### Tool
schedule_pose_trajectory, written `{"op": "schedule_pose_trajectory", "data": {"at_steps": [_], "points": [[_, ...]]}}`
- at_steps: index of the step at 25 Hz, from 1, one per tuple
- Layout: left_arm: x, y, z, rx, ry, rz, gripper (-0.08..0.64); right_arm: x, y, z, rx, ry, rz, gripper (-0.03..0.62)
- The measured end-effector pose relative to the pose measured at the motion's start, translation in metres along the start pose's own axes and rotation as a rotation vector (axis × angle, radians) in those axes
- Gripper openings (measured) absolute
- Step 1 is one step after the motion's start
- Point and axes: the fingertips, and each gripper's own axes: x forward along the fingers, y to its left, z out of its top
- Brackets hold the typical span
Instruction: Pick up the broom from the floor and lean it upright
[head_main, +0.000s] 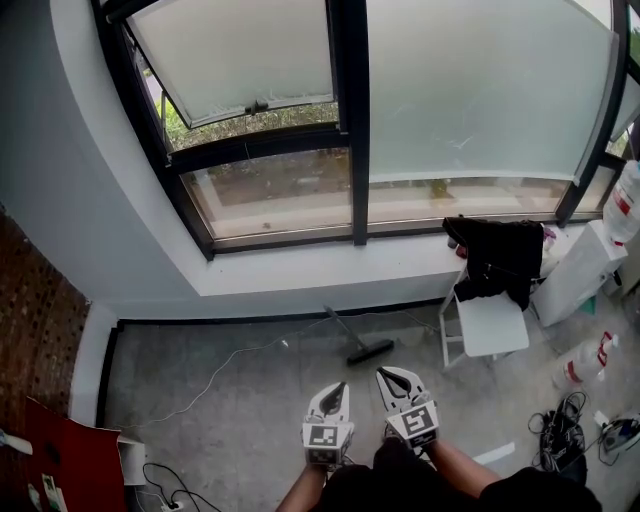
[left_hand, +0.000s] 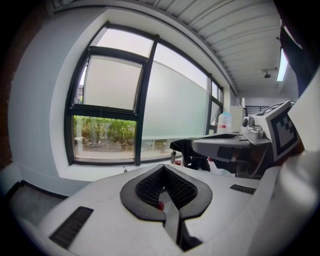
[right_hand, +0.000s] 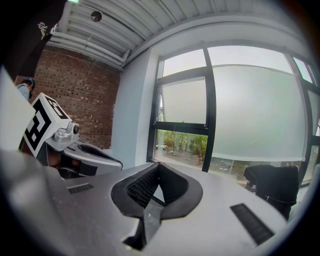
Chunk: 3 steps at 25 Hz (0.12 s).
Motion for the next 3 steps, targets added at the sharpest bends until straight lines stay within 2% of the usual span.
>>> {"op": "schedule_pose_trajectory", "data": {"at_steps": [3], "points": [[-0.0014, 0.0005, -0.0029, -0.007, 0.004, 0.005, 0.006, 0.0003, 0.0025, -0.0029, 0.015, -0.010, 0.000, 0.006]]}}
